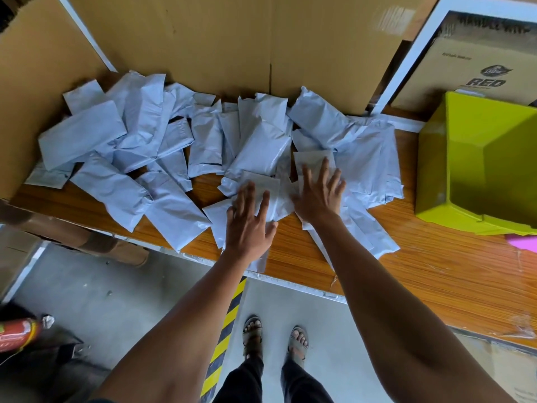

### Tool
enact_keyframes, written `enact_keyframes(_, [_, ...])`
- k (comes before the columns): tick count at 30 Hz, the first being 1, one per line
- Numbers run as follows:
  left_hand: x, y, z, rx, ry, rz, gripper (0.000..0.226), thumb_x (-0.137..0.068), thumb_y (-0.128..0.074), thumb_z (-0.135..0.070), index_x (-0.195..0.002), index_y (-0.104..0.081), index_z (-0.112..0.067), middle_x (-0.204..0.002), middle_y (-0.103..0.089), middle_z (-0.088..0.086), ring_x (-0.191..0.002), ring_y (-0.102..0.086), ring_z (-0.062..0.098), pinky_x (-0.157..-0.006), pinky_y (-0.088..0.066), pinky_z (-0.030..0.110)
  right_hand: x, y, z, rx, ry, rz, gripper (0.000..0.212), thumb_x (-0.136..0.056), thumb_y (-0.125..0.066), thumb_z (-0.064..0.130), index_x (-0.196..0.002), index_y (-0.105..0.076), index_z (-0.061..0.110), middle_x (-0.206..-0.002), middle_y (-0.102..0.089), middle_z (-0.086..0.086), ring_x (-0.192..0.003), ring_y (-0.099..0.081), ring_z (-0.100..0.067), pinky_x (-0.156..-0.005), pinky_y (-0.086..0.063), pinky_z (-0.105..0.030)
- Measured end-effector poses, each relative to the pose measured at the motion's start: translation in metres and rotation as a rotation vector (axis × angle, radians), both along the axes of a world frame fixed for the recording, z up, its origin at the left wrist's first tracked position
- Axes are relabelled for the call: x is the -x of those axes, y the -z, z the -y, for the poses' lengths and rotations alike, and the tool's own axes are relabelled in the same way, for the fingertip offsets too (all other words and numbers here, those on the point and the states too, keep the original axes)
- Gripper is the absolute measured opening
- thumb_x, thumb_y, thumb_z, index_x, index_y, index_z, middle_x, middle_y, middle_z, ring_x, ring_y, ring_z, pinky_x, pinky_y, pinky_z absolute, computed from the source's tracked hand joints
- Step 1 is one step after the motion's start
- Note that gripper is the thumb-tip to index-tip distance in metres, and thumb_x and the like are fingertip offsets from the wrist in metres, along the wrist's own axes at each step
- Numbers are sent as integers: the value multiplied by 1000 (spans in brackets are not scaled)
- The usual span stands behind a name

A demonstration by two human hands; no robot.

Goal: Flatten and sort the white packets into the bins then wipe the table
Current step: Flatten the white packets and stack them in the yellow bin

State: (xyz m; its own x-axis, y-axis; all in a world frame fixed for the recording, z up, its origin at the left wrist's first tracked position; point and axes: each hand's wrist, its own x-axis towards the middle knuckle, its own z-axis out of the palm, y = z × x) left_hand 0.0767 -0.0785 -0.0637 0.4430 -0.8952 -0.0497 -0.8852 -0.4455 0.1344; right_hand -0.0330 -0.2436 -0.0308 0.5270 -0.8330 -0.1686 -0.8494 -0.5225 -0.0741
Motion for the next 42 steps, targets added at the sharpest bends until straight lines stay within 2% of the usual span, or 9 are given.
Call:
enact_keyframes(5, [5,5,4,6,-21,9,74,-99,-44,-46,-165,-27,-17,-173,-6,27,-160,-8,46,-111,-37,62,11,17,-3,139,-43,68,57,-96,-40,55,-148,-43,30,-166,-14,-28,-132,-38,-52,-109,-33,-61])
enact_keyframes(8, [8,2,7,-1,-30,21,72,-96,-45,-40,-163,-31,-16,-172,-7,29,-160,-8,47,-110,-37,63,15,21,-6,210,-29,130,58,-99,-40,64,-143,-50,27,-163,-23,-31,-117,-47,-46,-95,-40,-54])
enact_keyframes(11, [8,2,7,6,-30,34,76,-96,-46,-43,-165,-26,-17,-173,-3,28,-160,-4,46,-112,-33,63,11,19,-3,205,5,159,66,-96,-42,72,-146,-45,29,-164,-18,-32,-118,-46,-46,-93,-42,-53])
enact_keyframes(15, [2,8,8,41,-34,48,74,-104,-40,-56,-168,-18,-23,-174,3,25,-161,1,45,-112,-34,61,8,20,2,160,-56,86,64,-96,-47,60,-154,-34,34,-167,-15,-26,-121,-44,-47,-96,-39,-53])
enact_keyframes(22, [3,2,13,23,-39,28,71,-102,-43,-48,-165,-24,-22,-173,-5,26,-159,-6,49,-107,-41,66,15,17,-11,223,-113,141,52,-94,-50,38,-144,-49,26,-160,-32,-25,-116,-49,-45,-95,-40,-52])
enact_keyframes(28, [6,-38,19,139,-31,33,71,-105,-28,-49,-168,-15,-21,-175,-5,21,-160,-5,45,-110,-36,63,23,-14,-17,215,-95,219,66,-93,-39,37,-158,-37,26,-165,-27,-22,-127,-46,-46,-94,-44,-51])
enact_keyframes(31, [9,-67,35,208,2,23,70,-106,-28,-51,-168,-18,-21,-175,-6,21,-160,-8,43,-110,-36,61,33,-39,-15,238,-50,247,69,-94,-35,40,-162,-30,30,-169,-21,-19,-135,-41,-48,-99,-44,-53])
enact_keyframes(34, [21,-98,56,236,35,7,71,-106,-30,-52,-168,-20,-20,-174,-10,22,-159,-12,44,-107,-40,65,49,-67,-8,278,31,257,71,-94,-48,36,-163,-28,32,-170,-18,-18,-140,-37,-50,-103,-43,-57])
enact_keyframes(42, [90,-151,110,292,228,-13,70,-105,-30,-50,-167,-18,-21,-175,-8,19,-159,-14,43,-107,-38,68,135,-126,11,427,292,247,72,-93,-53,40,-161,-32,31,-169,-21,-20,-137,-39,-52,-100,-43,-57])
